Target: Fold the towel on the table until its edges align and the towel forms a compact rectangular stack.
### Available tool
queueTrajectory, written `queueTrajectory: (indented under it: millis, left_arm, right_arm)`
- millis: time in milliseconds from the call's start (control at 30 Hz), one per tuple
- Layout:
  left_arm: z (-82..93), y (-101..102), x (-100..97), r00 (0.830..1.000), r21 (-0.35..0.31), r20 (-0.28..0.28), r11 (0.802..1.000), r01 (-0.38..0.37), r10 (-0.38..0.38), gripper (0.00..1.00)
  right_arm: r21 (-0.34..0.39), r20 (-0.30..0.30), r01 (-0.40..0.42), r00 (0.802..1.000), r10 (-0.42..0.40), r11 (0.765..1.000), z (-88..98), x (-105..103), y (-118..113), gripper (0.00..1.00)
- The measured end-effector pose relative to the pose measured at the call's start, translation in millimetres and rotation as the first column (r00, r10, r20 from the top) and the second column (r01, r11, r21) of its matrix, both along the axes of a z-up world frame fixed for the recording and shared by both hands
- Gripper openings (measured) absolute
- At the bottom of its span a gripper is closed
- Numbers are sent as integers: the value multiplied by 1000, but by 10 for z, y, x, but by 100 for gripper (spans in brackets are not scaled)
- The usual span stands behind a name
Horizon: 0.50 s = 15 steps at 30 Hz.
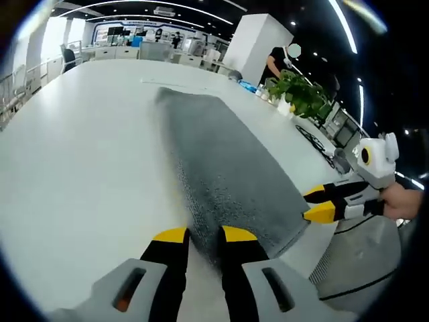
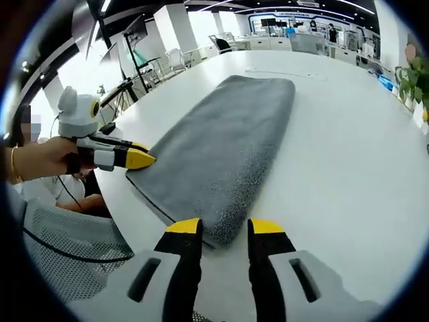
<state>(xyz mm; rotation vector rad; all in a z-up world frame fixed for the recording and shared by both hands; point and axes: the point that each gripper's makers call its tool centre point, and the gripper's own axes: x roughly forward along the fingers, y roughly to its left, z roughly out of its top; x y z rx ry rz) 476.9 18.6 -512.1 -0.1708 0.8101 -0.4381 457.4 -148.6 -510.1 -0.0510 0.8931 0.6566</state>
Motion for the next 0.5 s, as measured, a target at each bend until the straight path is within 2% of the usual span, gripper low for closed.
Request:
queueTrajectory:
  millis: [33, 100, 200, 300, 500]
  left_arm:
    - [-24, 13, -7, 1000, 8, 4, 1000, 6, -6, 18]
    - [50, -37, -40, 1000, 17, 8, 1000, 10, -10, 18]
    - [59, -44, -57, 999, 30, 16, 999, 27, -28, 18]
    - [90, -60, -85, 999, 29, 17, 999, 33, -33, 18]
    - [30, -23, -142, 999, 42, 19, 998, 51, -51, 19]
  right_arm:
    - [2, -4, 3, 1000, -3, 1000, 2, -6, -5, 26]
    - [9, -17, 9, 1000, -9, 1000, -6, -25, -8, 24]
    - [-7, -7, -6, 1000, 5, 1000, -38, -31, -6, 23]
    - [14, -27, 6, 1000, -6, 1000, -42, -61, 13, 20]
    - [82, -69, 41, 997, -36, 996, -13, -68, 42, 10]
